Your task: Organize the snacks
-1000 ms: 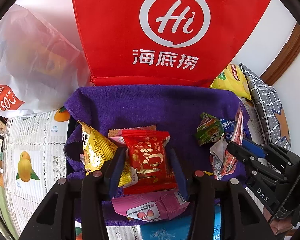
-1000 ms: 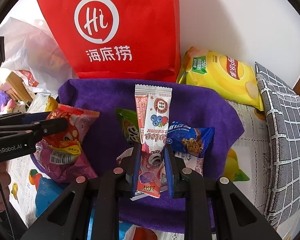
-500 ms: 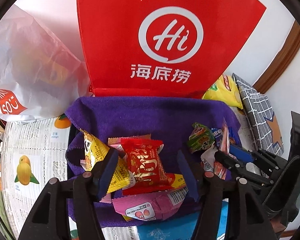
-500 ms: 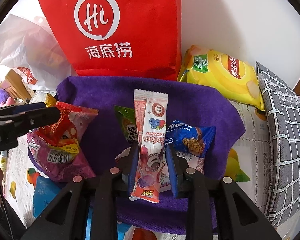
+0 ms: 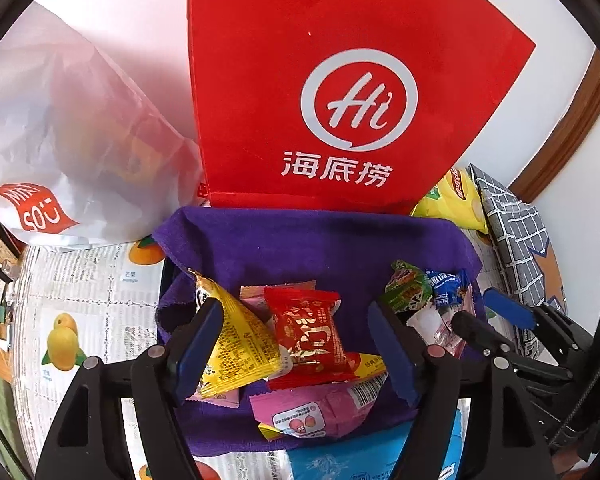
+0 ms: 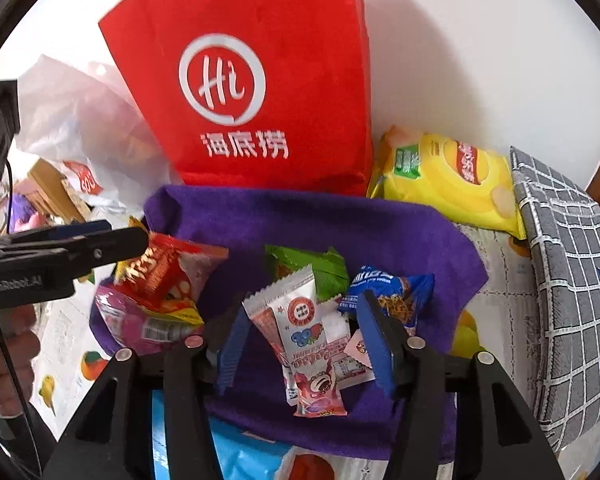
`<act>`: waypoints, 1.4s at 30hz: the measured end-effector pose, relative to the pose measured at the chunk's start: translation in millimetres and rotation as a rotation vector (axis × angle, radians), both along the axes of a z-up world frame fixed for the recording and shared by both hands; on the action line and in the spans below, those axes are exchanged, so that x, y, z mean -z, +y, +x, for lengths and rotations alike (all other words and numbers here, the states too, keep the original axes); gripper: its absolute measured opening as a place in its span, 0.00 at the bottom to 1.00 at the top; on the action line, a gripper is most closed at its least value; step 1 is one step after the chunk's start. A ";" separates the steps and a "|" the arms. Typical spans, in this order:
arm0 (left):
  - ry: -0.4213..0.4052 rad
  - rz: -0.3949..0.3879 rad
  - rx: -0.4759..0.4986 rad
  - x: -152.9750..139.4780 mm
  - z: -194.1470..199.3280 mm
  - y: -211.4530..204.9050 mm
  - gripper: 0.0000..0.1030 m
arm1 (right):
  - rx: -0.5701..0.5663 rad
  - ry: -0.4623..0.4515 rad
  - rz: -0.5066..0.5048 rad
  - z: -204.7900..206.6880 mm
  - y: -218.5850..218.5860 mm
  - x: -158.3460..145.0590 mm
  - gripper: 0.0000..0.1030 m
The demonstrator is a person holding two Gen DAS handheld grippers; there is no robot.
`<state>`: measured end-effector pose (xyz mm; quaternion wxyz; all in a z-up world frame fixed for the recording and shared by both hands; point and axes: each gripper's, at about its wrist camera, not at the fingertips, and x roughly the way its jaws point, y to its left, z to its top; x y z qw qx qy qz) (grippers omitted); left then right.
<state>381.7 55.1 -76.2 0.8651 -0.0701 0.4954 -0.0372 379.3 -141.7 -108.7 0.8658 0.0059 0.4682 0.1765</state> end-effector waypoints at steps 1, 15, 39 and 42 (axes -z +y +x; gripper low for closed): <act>0.000 -0.004 0.002 -1.1 -0.3 0.1 0.71 | 0.007 -0.011 -0.008 -1.5 -0.1 -3.3 0.54; -0.056 0.060 -0.004 -35.8 -34.3 -14.1 0.78 | 0.037 -0.065 -0.045 -41.7 2.0 -48.3 0.61; -0.280 0.123 -0.003 -90.8 -244.6 -44.1 0.88 | 0.219 -0.165 -0.072 -227.2 -43.5 -97.6 0.79; -0.306 0.135 -0.011 -94.1 -270.2 -48.9 0.89 | 0.226 -0.198 -0.077 -250.2 -45.2 -102.8 0.85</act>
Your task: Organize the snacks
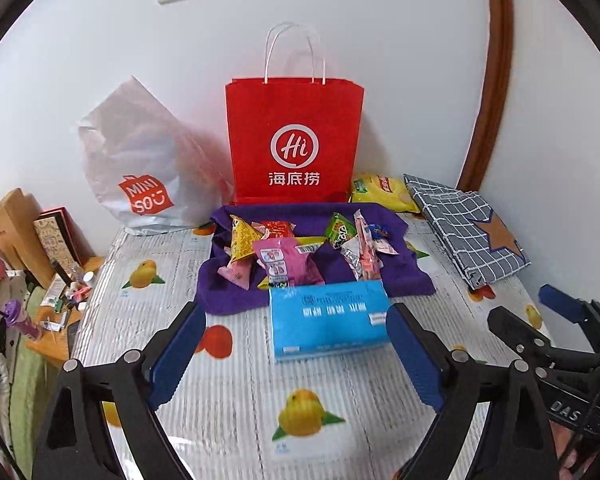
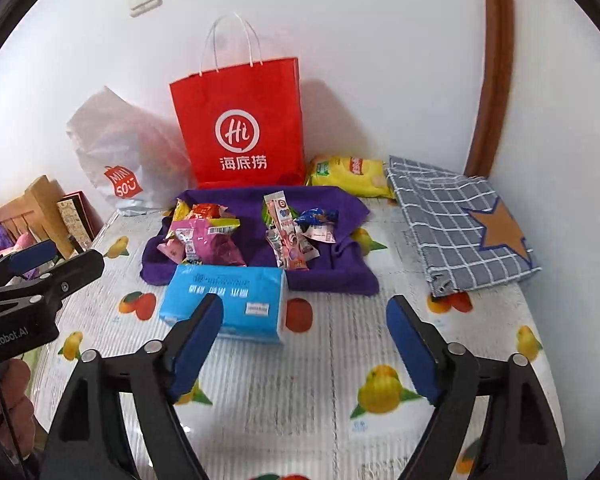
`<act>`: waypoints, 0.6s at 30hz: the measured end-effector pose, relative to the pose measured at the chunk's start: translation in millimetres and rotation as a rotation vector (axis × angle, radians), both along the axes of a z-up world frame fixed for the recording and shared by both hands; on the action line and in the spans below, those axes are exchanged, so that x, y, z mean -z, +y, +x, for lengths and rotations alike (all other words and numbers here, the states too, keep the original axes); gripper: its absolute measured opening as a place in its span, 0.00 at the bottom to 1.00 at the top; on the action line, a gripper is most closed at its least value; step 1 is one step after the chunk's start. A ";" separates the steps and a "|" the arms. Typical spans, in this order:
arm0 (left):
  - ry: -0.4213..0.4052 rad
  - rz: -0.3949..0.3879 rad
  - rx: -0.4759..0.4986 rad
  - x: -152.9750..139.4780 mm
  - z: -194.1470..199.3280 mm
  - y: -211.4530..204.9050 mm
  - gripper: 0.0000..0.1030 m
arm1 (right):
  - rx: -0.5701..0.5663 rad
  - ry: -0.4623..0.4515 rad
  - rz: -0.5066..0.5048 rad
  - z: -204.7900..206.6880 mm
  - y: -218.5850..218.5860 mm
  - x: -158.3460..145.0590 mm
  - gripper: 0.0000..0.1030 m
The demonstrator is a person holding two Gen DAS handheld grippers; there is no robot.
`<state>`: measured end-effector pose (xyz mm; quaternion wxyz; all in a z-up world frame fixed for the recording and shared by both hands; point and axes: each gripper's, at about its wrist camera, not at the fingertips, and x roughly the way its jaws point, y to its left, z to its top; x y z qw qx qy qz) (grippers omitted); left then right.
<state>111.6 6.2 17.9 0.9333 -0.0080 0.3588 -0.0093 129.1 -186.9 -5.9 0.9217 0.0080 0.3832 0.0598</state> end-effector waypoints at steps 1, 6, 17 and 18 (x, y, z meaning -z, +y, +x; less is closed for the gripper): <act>-0.008 0.000 -0.002 -1.3 -7.6 -1.0 0.90 | 0.002 -0.018 0.004 -10.3 -1.3 -3.1 0.89; -0.049 -0.007 -0.012 -8.1 -44.2 -4.8 0.90 | 0.014 -0.075 0.018 -47.6 -7.5 -13.6 0.98; -0.091 0.000 -0.026 -15.6 -86.6 -11.8 0.92 | 0.032 -0.117 0.044 -103.5 -27.3 -29.8 0.99; -0.092 -0.001 -0.026 -15.7 -88.6 -12.7 0.92 | 0.031 -0.120 0.048 -105.9 -28.5 -30.7 0.99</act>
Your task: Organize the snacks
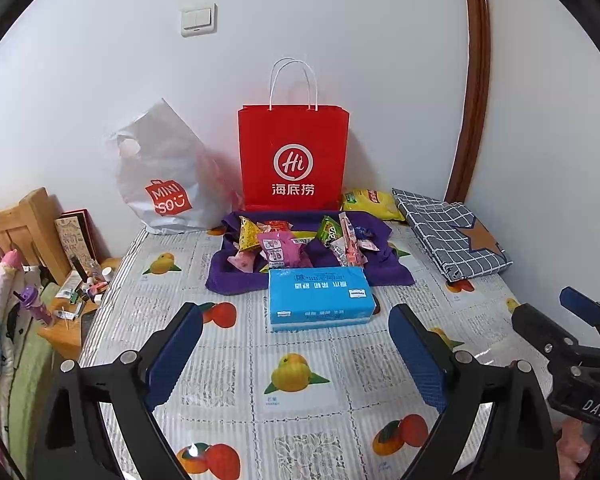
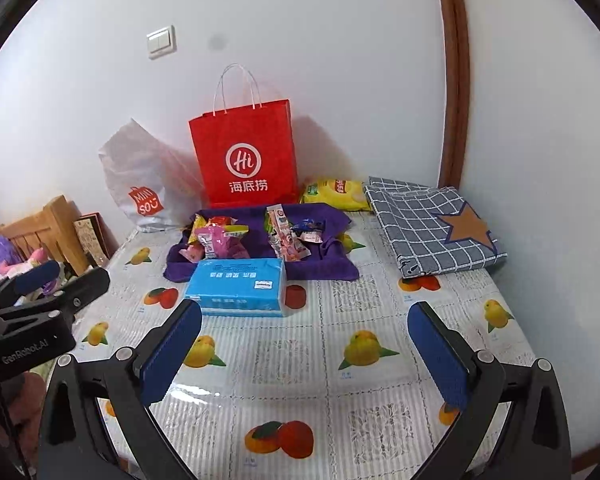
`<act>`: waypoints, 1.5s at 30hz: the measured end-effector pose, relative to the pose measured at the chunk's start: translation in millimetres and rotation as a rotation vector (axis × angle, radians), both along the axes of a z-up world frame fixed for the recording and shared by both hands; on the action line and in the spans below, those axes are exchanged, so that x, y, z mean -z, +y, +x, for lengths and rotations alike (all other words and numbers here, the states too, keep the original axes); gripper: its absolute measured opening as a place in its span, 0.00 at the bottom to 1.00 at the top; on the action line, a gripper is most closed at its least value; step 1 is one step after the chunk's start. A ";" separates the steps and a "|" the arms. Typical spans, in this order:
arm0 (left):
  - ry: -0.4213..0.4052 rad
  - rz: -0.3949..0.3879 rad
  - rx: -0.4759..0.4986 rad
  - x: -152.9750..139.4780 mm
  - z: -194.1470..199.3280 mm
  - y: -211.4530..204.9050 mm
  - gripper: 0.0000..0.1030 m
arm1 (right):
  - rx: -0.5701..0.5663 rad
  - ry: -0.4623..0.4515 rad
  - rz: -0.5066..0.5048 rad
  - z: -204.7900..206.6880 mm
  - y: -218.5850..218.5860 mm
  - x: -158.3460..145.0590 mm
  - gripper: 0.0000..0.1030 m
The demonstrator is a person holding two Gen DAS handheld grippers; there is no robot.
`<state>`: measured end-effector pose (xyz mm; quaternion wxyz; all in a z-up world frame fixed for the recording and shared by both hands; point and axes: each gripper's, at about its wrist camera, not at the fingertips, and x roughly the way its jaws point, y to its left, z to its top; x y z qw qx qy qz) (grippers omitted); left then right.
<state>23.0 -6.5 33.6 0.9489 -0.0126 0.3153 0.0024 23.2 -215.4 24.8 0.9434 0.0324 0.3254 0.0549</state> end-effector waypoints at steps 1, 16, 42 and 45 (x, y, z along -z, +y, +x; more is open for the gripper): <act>0.001 -0.001 0.001 0.1 -1.9 -0.7 0.92 | 0.000 -0.004 0.001 -2.1 -1.2 -1.0 0.99; -0.005 -0.009 0.001 -3.1 -5.8 -1.3 0.92 | 0.018 -0.023 -0.022 -15.5 -13.3 -5.3 0.99; -0.008 -0.021 -0.016 -5.4 -8.1 1.9 0.92 | 0.001 -0.033 -0.035 -17.0 -7.2 -7.7 0.99; -0.007 -0.022 -0.019 -6.9 -6.8 1.8 0.92 | -0.002 -0.033 -0.034 -17.6 -6.9 -7.5 0.99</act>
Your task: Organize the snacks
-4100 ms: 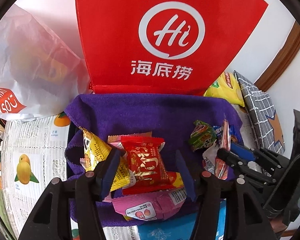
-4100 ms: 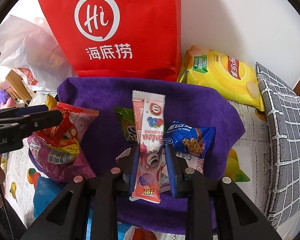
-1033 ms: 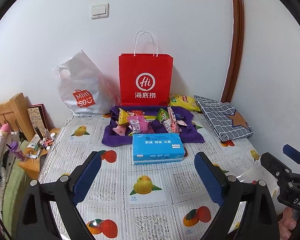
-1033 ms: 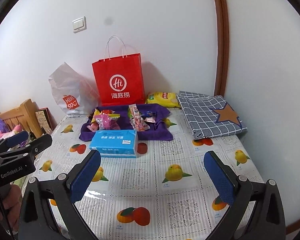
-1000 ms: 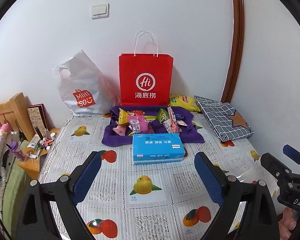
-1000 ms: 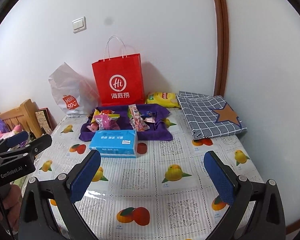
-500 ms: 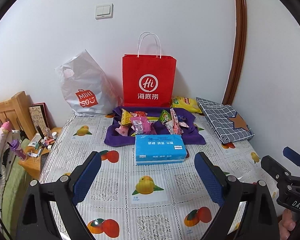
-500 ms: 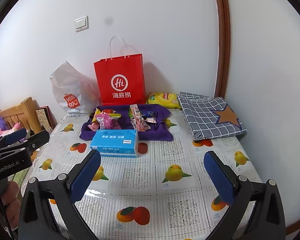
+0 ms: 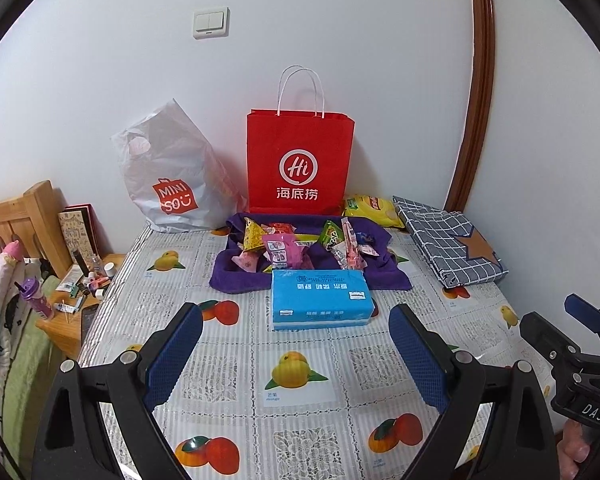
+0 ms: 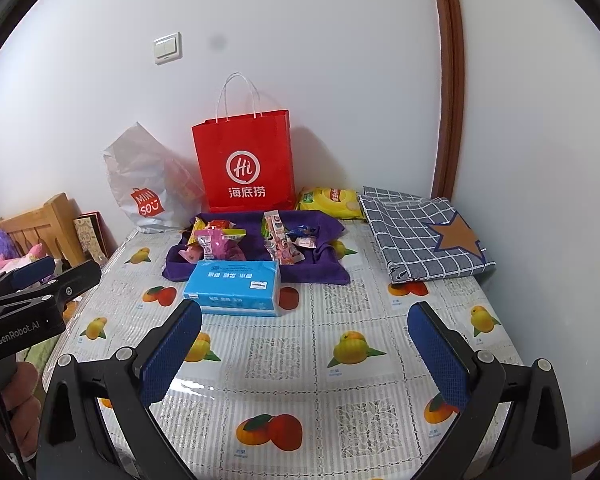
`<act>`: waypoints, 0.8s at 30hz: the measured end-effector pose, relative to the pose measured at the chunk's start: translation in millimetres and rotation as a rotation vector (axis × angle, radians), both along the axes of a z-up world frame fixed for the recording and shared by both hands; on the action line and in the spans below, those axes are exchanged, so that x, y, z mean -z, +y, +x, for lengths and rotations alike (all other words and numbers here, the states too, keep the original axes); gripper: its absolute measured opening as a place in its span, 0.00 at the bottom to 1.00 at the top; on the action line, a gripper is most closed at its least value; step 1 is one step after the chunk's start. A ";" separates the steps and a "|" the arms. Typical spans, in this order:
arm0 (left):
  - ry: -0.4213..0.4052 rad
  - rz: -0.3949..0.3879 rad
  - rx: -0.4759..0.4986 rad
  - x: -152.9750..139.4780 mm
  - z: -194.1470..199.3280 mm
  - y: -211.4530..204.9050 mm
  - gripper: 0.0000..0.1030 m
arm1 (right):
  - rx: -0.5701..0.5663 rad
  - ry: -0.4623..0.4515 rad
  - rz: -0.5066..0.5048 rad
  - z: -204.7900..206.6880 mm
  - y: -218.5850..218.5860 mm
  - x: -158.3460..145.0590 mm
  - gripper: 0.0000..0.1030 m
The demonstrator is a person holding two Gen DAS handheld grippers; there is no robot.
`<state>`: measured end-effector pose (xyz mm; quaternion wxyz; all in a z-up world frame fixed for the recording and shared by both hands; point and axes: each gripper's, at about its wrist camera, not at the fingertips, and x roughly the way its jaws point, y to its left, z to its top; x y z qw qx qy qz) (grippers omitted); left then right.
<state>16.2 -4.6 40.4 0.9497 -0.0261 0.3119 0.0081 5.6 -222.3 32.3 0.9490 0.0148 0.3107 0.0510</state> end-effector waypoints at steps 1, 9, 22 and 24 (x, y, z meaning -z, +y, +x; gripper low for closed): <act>-0.001 -0.001 0.002 0.2 -1.1 0.8 0.92 | 0.001 0.000 -0.001 0.0 0.2 0.1 0.99; -0.002 -0.001 0.000 0.5 -1.7 0.4 0.92 | 0.001 -0.001 0.000 -0.6 0.7 0.1 0.99; -0.006 0.003 -0.003 -0.7 -3.9 -0.8 0.92 | -0.004 -0.008 0.002 -2.5 -1.4 -1.5 0.99; -0.011 0.003 -0.003 -2.1 -4.6 -1.5 0.92 | -0.004 -0.009 0.003 -2.6 -1.8 -1.8 0.99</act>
